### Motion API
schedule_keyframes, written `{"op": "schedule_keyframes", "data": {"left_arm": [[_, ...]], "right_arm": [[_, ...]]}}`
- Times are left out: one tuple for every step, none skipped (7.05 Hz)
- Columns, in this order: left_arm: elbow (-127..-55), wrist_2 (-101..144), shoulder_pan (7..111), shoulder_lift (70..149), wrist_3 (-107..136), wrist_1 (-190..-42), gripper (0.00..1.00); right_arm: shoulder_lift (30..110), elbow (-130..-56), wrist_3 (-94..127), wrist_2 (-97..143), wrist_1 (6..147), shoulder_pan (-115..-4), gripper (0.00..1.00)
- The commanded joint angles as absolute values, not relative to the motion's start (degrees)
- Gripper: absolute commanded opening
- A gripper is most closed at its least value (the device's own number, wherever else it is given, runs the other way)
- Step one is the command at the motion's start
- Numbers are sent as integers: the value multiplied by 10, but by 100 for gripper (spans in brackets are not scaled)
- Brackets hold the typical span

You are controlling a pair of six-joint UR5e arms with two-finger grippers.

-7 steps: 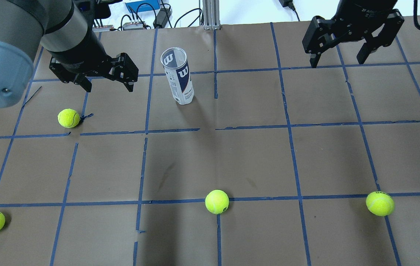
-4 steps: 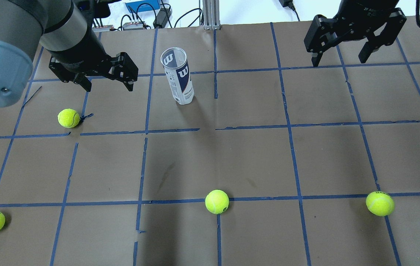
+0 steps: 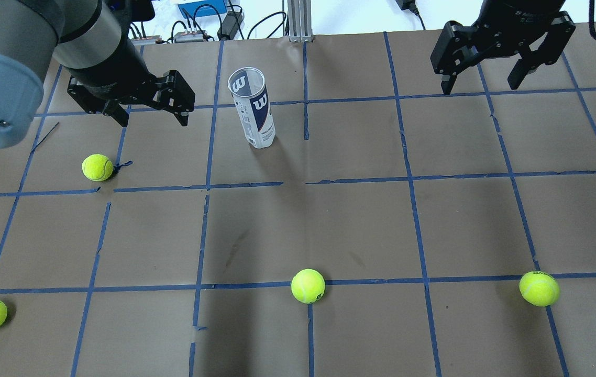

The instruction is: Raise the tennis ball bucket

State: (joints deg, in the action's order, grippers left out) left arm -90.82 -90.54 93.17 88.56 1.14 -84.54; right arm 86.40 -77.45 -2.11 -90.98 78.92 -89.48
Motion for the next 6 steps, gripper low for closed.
{"op": "schedule_keyframes", "data": {"left_arm": [[-907, -905, 932, 886, 11, -848, 100], [-907, -905, 932, 886, 11, -848, 100], [-907, -905, 933, 886, 11, -848, 100], [-907, -905, 933, 886, 11, -848, 100], [-907, -905, 933, 886, 11, -848, 100], [-907, -905, 933, 886, 11, -848, 100]], "right_arm": [[864, -774, -21, -909, 790, -895, 100], [864, -774, -21, -910, 790, -895, 100], [864, -776, -21, -909, 790, -896, 100], [865, -777, -22, -910, 790, -896, 100], [864, -774, -23, -911, 790, -895, 100], [863, -773, -23, -911, 799, -890, 100]]}}
